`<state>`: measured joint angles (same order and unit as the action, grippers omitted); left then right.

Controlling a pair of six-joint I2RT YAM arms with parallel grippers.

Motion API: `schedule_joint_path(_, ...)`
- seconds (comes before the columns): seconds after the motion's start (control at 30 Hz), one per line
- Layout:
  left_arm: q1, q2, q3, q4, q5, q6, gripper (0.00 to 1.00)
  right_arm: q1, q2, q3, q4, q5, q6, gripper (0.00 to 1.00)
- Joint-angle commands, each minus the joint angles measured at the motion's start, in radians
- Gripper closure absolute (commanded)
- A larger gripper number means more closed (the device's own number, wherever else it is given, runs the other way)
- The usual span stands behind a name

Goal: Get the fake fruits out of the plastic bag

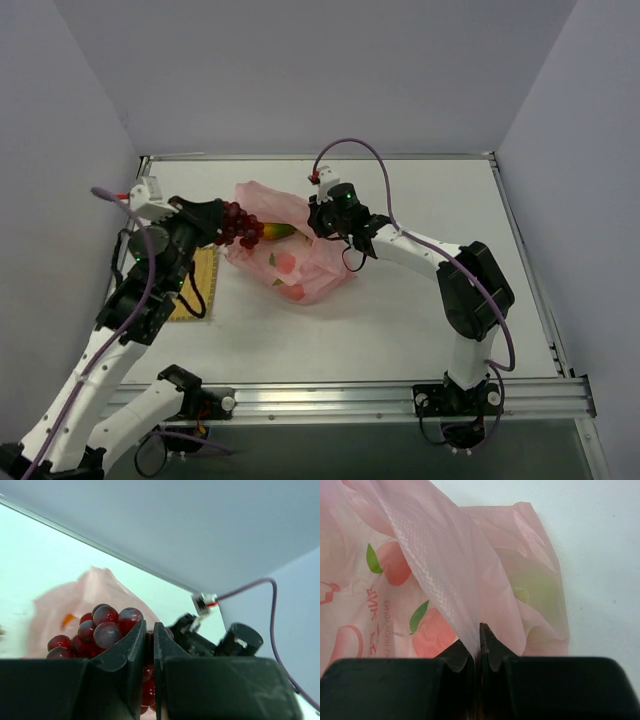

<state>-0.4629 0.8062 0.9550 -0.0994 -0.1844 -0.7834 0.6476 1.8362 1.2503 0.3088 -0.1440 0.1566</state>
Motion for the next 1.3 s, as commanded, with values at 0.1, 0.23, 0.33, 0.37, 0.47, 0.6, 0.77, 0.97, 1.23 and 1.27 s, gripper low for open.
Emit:
schedule_joint_path(0.1, 0.157, -0.117, 0.068, -0.261, -0.190, 0.067, 0.98, -0.005, -0.049, -0.002, 0.029, 0.003, 0.001, 0.99)
schedule_joint_path(0.23, 0.306, -0.110, 0.031, -0.272, -0.205, 0.064, 0.98, -0.005, -0.052, 0.000, 0.027, -0.005, 0.003, 0.99)
schedule_joint_path(0.33, 0.454, -0.049, 0.004, -0.266, -0.111, 0.035, 0.97, -0.005, -0.063, -0.003, 0.023, -0.011, 0.003, 0.99)
schedule_joint_path(0.37, 0.516, -0.007, -0.001, -0.254, -0.025, 0.035, 0.98, -0.006, -0.068, -0.005, 0.023, -0.012, 0.003, 0.99)
schedule_joint_path(0.47, 0.656, 0.048, -0.021, -0.250, 0.046, 0.012, 0.98, -0.005, -0.077, -0.006, 0.023, -0.016, 0.003, 0.99)
schedule_joint_path(0.6, 0.713, 0.067, -0.062, -0.229, 0.065, 0.004, 0.98, -0.005, -0.075, 0.000, 0.021, -0.022, 0.003, 0.99)
schedule_joint_path(0.77, 0.714, 0.114, -0.105, -0.214, 0.052, 0.000, 0.98, -0.005, -0.078, 0.003, 0.016, -0.025, 0.003, 0.99)
schedule_joint_path(0.97, 0.714, 0.166, -0.177, -0.163, 0.056, -0.016, 0.97, -0.005, -0.086, 0.001, 0.015, -0.029, 0.004, 0.99)
schedule_joint_path(1.23, 0.714, 0.209, -0.231, -0.132, 0.026, -0.002, 0.98, -0.006, -0.087, 0.003, 0.016, -0.028, 0.004, 0.99)
schedule_joint_path(1.27, 0.714, 0.217, -0.236, -0.122, 0.028, -0.001, 0.98, -0.005, -0.086, 0.003, 0.016, -0.029, 0.004, 0.99)
